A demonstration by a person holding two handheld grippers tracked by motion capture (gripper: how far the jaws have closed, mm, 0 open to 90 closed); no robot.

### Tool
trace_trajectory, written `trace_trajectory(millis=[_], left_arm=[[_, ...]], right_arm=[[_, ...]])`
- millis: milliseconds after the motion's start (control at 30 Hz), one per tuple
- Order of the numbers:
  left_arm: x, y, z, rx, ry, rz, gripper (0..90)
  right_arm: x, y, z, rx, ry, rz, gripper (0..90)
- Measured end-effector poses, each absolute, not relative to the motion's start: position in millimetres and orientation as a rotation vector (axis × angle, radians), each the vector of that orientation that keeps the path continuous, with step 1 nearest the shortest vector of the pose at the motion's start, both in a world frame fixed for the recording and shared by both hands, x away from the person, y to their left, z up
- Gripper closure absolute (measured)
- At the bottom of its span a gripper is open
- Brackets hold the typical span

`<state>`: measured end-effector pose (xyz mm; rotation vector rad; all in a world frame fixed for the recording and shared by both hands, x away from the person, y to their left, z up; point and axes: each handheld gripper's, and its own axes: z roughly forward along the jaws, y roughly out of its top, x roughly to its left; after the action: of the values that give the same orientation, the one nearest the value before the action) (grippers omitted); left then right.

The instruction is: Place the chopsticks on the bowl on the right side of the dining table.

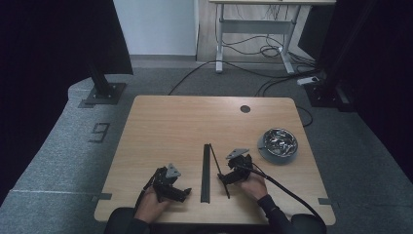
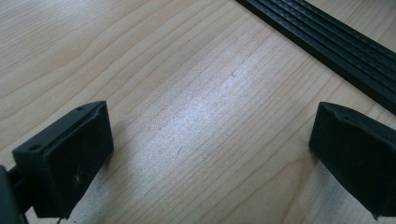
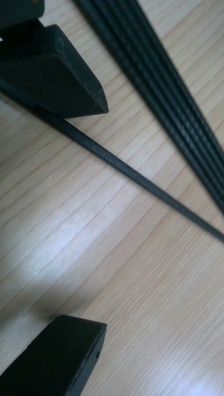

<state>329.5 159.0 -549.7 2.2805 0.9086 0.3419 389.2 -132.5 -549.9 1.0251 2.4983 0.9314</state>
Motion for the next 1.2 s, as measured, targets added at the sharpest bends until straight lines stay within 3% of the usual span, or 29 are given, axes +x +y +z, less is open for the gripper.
trace_trajectory(millis=[900,1000,1033,1200], left_arm=[[329,159,-550,2.281,0.908,0.343,0.0],[329,159,-550,2.281,0.909,0.343,0.0],[329,159,-550,2.281,0.909,0.343,0.0],[329,159,-550,2.28,0.91,0.343,0.0]], right_arm=[[388,-201,-549,1.177,2.404,0.891,1.1],[388,-201,-549,1.184,2.406,0.893,3.9],[386,-199,-546,1.146,2.396,0.896,11.0],[383,-196,-535,1.142,2.392,0.995,9.9]])
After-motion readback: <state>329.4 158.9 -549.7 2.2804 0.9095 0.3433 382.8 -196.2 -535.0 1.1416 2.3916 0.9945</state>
